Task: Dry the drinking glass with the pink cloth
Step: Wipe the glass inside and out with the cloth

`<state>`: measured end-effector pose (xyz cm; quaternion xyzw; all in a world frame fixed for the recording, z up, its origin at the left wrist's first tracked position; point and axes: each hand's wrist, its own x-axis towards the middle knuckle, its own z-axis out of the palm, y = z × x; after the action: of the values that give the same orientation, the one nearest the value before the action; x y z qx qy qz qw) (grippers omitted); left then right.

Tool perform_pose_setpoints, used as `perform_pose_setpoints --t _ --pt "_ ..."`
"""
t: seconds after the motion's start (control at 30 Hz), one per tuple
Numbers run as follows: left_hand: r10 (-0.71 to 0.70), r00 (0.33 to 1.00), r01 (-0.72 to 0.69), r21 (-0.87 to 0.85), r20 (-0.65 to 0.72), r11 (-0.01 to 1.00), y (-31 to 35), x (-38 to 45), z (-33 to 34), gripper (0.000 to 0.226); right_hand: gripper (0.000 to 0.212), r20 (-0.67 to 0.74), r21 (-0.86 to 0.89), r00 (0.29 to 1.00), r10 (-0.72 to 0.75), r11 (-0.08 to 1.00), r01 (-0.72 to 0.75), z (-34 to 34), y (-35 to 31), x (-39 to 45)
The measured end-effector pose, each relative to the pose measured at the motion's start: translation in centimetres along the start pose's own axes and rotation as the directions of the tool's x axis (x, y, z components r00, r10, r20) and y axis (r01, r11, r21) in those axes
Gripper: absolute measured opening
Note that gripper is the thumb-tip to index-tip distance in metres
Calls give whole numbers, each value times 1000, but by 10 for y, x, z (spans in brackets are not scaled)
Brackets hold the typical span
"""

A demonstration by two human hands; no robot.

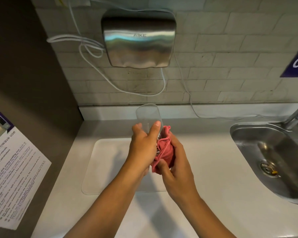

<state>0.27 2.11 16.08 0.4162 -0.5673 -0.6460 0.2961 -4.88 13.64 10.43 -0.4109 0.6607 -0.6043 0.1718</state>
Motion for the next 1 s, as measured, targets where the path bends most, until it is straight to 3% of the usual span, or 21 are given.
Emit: perform_pose_setpoints --t 0.13,0.3,0.43,0.5,0.73,0.83,0.9,1.0 --pt "1 999 2 -78 49 997 8 -2 5 99 64 -90 -43 990 -108 994 105 0 1 3" --pt "-35 999 36 -223 11 974 9 7 3 74 37 -155 -56 986 -64 997 56 -11 5 13" --pt "-50 999 49 -256 3 965 4 3 2 63 67 -57 60 998 -39 997 43 -16 10 12" --pt "-40 999 39 -273 0 961 2 2 3 65 73 -91 19 993 -77 997 79 -9 5 10" --pt "-47 998 32 -278 -47 960 7 9 -4 66 48 -141 -41 985 -102 994 97 -9 -3 21" --pt "-50 997 34 -274 -55 961 4 7 -4 64 66 -21 38 997 -79 996 80 -11 -4 20" --pt "-57 997 41 -277 -50 960 2 5 -2 62 77 -13 0 994 -104 995 104 -7 -4 18" --pt "-63 997 50 -292 -36 955 3 4 -2 61 72 -51 -56 986 -157 986 154 -4 -4 19"
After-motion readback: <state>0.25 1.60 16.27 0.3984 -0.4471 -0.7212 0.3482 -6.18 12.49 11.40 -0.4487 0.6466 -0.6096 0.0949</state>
